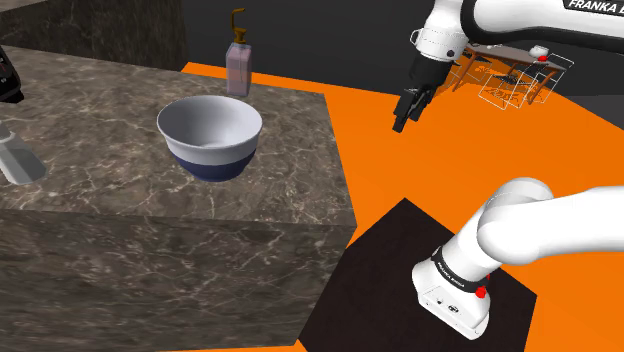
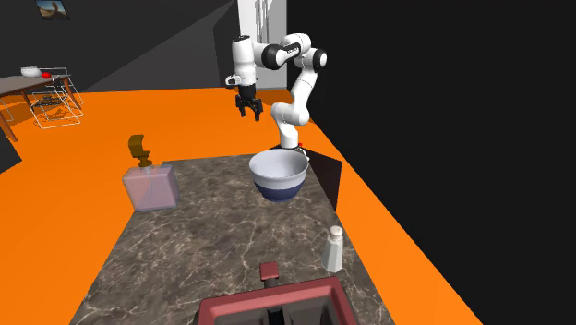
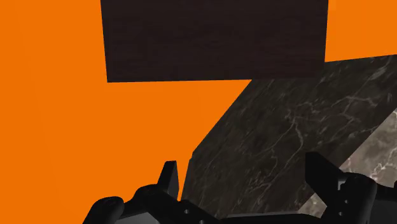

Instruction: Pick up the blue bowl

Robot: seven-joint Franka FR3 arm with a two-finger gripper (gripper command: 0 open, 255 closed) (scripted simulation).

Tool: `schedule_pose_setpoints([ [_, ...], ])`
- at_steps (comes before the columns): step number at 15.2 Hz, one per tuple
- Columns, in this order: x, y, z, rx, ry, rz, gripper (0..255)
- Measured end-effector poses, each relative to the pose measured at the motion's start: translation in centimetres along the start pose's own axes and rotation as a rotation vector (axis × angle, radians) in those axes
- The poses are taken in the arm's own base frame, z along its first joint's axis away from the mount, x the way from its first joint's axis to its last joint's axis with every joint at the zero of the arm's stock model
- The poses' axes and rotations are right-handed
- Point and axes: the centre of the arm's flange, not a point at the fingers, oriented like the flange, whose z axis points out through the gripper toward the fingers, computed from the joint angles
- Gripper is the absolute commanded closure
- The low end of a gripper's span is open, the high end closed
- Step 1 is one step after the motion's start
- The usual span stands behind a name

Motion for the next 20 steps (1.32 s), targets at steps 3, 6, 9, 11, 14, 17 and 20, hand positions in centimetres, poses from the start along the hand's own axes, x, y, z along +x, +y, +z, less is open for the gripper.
schedule_pose_setpoints([
  [3,0.6,-1.2,0.0,0.010,0.006,0.011,0],
  [6,2.3,-4.0,0.1,0.033,0.020,0.039,0],
  [9,4.1,-6.9,0.4,0.059,0.035,0.069,0],
  [11,5.3,-8.8,0.5,0.076,0.045,0.089,0],
  [14,7.3,-11.7,0.2,0.102,0.061,0.119,0],
  [17,9.3,-14.4,0.3,0.128,0.076,0.149,0],
  [20,11.4,-17.4,0.0,0.155,0.091,0.179,0],
])
